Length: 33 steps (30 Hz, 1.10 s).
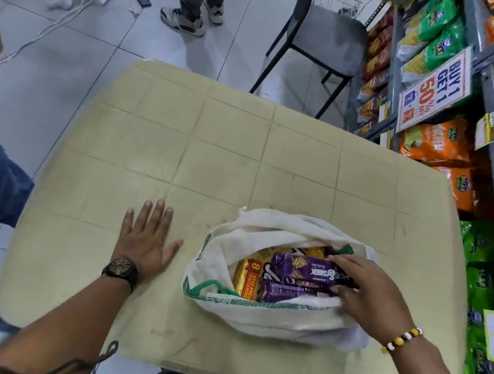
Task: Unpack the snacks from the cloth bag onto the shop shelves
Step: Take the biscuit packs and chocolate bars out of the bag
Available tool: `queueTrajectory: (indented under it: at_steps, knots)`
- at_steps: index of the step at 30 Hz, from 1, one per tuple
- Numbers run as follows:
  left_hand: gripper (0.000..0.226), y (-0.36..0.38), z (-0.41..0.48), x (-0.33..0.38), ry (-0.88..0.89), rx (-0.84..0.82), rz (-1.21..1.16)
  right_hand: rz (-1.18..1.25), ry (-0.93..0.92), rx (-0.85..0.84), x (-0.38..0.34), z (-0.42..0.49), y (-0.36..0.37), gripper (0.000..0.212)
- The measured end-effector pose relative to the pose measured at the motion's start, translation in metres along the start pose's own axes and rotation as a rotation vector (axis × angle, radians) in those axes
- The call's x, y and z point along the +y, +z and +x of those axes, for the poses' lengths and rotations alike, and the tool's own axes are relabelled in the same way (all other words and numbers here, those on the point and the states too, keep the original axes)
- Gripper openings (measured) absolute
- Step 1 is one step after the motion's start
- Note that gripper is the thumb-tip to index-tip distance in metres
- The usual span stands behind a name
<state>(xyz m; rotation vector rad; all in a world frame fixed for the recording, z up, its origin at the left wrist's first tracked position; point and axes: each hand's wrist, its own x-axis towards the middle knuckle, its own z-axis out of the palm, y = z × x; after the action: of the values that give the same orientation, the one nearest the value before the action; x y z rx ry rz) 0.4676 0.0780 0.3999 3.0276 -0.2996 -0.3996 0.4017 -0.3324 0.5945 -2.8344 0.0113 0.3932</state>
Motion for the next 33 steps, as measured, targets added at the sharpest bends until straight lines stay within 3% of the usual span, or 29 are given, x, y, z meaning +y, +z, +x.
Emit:
queueTrajectory:
  at_steps: [6, 15, 21, 28, 33]
  knots:
    - [0.079, 0.001, 0.001, 0.000, -0.005, -0.002, -0.006, 0.070, 0.005, 0.099, -0.027, 0.016, -0.017, 0.052]
    - [0.078, 0.000, -0.002, 0.000, -0.001, 0.013, -0.029, 0.049, -0.139, 0.105, -0.101, 0.120, -0.001, 0.050]
    - [0.077, 0.004, -0.001, -0.003, 0.020, 0.057, -0.049, -0.078, -0.127, -0.019, -0.135, 0.205, 0.053, 0.045]
    - [0.078, 0.009, 0.002, -0.004, 0.025, 0.080, -0.061, -0.194, -0.115, -0.150, -0.145, 0.237, 0.097, 0.036]
    - [0.078, 0.007, 0.003, -0.004, 0.029, 0.060, -0.067, -0.098, -0.090, -0.072, -0.147, 0.214, 0.072, 0.057]
